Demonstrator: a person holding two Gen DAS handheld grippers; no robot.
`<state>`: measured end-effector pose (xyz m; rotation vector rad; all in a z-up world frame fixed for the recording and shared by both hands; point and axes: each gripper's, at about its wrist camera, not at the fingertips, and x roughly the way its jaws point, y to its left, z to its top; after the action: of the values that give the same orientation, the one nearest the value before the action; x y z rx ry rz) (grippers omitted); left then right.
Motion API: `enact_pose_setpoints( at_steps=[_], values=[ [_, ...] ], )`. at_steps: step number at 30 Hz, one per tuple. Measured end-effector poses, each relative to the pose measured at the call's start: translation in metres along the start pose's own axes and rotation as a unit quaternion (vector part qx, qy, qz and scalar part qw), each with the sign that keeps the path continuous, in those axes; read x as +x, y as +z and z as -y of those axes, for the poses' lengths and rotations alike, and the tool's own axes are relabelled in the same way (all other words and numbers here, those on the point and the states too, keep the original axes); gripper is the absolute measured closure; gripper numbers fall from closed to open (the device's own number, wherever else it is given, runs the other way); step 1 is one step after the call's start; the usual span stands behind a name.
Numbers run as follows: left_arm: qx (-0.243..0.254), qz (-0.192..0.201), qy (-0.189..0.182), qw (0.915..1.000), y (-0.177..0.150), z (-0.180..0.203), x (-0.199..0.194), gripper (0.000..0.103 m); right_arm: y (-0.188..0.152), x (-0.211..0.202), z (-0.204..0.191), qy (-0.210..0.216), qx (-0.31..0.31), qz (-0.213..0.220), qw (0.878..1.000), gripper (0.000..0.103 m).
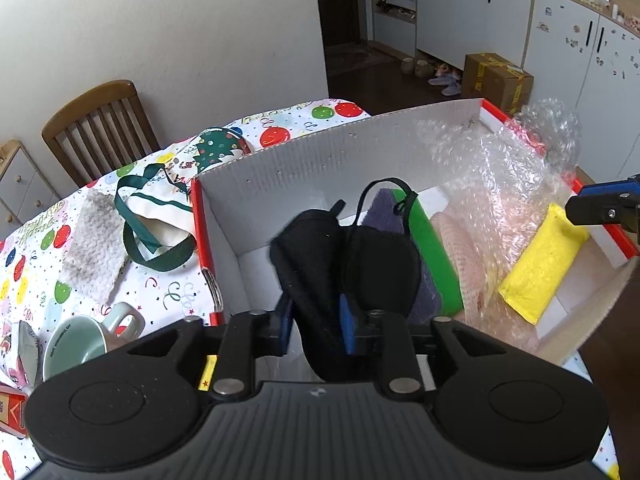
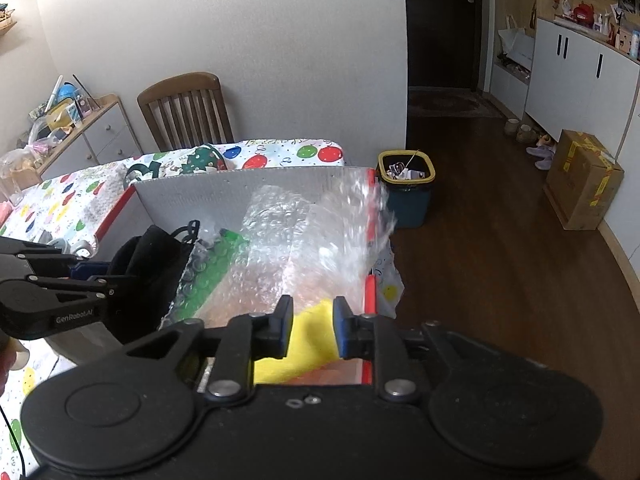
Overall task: Organize soft objects
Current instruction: 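Open both tools to drop the mask and sponge into the box, then move the left tool toward the pink snack bag while the right tool approaches the white tissue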
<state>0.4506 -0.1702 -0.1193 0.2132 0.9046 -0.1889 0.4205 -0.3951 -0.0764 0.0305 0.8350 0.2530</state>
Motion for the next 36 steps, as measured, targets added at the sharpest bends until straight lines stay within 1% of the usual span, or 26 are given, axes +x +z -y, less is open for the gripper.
enact_pose_setpoints(
  at_steps=[1, 2, 4, 5, 8, 12, 15, 23, 25, 26, 28, 32, 36],
  values=[
    [-0.001, 0.000, -0.007, 1.0000, -0.001, 0.000, -0.001, 0.063, 0.000, -0.002, 0.001, 0.002, 0.000, 0.001, 1.000, 0.072],
    [-0.003, 0.003, -0.013, 0.9999, -0.002, -0.001, -0.004, 0.046, -0.001, -0.004, 0.001, 0.002, -0.002, 0.002, 1.000, 0.070],
    [-0.004, 0.018, -0.011, 0.9998, -0.004, 0.000, -0.011, 0.030, -0.002, -0.007, 0.000, 0.000, -0.010, 0.004, 1.000, 0.068],
    [-0.004, 0.024, -0.009, 0.9997, -0.004, 0.001, -0.015, 0.029, -0.003, -0.008, 0.000, 0.001, -0.011, 0.004, 1.000, 0.067],
    [-0.008, 0.030, -0.018, 0.9994, -0.005, 0.001, -0.025, 0.029, -0.005, -0.014, 0.000, 0.005, -0.012, 0.007, 1.000, 0.064],
    [-0.019, 0.044, -0.023, 0.9986, -0.006, -0.001, -0.040, 0.029, -0.007, -0.024, -0.004, 0.011, -0.017, 0.014, 1.000, 0.053],
    [-0.028, 0.055, -0.029, 0.9976, -0.010, -0.004, -0.054, 0.029, -0.008, -0.034, -0.008, 0.017, -0.020, 0.023, 0.999, 0.047],
    [-0.044, 0.087, -0.043, 0.9943, -0.024, -0.011, -0.093, 0.029, -0.012, -0.055, -0.025, 0.034, -0.024, 0.033, 0.999, 0.038],
    [-0.042, 0.096, -0.043, 0.9935, -0.029, -0.012, -0.104, 0.028, -0.014, -0.062, -0.031, 0.042, -0.027, 0.036, 0.998, 0.032],
    [-0.041, 0.101, -0.043, 0.9931, -0.032, -0.013, -0.109, 0.024, -0.015, -0.065, -0.035, 0.046, -0.029, 0.037, 0.998, 0.030],
    [-0.043, 0.108, -0.044, 0.9923, -0.037, -0.014, -0.118, 0.019, -0.017, -0.070, -0.043, 0.058, -0.035, 0.036, 0.997, 0.025],
    [-0.047, 0.115, -0.054, 0.9908, -0.047, -0.020, -0.134, 0.019, -0.021, -0.084, -0.066, 0.075, -0.063, 0.043, 0.994, 0.018],
    [-0.057, 0.122, -0.059, 0.9891, -0.058, -0.030, -0.148, 0.019, -0.023, -0.095, -0.086, 0.094, -0.076, 0.049, 0.991, 0.011]
  ],
)
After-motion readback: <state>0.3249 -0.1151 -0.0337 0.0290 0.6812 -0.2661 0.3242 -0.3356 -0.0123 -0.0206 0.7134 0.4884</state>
